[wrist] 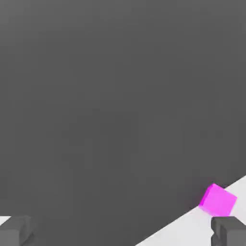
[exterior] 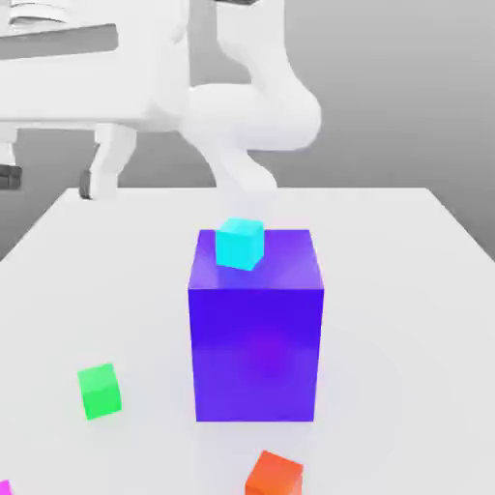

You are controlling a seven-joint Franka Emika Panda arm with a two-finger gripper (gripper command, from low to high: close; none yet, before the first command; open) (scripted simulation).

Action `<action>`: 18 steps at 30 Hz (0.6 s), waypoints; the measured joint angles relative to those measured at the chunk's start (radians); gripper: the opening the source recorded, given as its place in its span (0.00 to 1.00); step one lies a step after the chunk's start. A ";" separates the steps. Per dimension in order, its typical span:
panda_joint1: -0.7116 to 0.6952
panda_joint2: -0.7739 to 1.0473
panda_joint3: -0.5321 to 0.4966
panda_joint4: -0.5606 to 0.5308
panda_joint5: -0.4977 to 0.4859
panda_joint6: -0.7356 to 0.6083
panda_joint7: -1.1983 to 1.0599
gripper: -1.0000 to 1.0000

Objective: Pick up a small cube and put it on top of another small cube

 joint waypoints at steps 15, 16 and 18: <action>-0.128 0.547 -0.063 0.123 0.127 0.093 0.161 0.50; -0.135 0.583 -0.062 0.131 0.136 0.110 0.163 0.50; -0.145 0.656 -0.053 0.149 0.150 0.157 0.159 0.50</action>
